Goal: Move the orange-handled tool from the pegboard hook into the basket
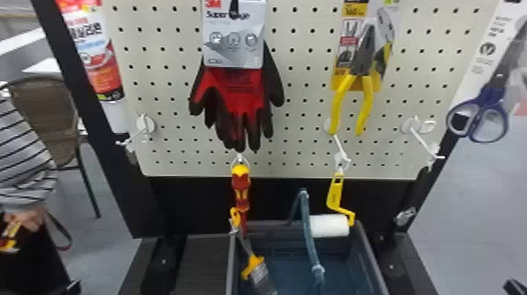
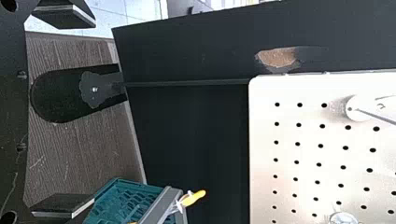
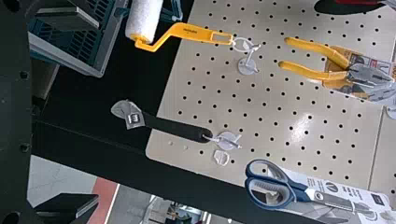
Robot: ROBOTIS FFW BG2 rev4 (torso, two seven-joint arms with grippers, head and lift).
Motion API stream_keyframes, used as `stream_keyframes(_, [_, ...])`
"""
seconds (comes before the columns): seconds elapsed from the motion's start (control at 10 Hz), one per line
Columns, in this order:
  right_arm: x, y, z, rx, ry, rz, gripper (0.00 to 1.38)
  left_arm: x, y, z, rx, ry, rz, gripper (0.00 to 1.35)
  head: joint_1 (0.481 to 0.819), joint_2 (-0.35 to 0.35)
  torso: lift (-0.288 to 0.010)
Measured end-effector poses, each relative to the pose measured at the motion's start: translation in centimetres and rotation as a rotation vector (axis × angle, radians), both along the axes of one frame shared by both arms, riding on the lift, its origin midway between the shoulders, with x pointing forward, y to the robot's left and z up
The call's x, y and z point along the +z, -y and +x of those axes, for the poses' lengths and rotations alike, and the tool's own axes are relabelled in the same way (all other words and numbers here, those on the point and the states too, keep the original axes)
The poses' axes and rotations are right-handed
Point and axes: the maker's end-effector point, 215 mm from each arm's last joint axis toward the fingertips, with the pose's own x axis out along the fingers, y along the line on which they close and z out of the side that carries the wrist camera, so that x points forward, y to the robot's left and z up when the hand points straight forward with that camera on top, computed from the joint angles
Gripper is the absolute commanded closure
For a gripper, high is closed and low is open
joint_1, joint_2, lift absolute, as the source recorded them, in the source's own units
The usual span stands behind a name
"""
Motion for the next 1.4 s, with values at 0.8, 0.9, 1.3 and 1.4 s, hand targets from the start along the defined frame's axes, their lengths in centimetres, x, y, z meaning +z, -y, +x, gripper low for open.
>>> stream_keyframes(0.8, [0.00,0.00,0.00,0.000,0.000,0.000,0.00,0.00,0.00,0.00,0.000,0.000,0.000,0.00,0.549,0.000,-0.100])
stream_keyframes(0.9, [0.00,0.00,0.00,0.000,0.000,0.000,0.00,0.00,0.00,0.00,0.000,0.000,0.000,0.00,0.549,0.000,-0.100])
stream_keyframes(1.3, [0.00,0.00,0.00,0.000,0.000,0.000,0.00,0.00,0.00,0.00,0.000,0.000,0.000,0.00,0.549,0.000,-0.100])
stream_keyframes(1.4, [0.00,0.00,0.00,0.000,0.000,0.000,0.00,0.00,0.00,0.00,0.000,0.000,0.000,0.00,0.549,0.000,-0.100])
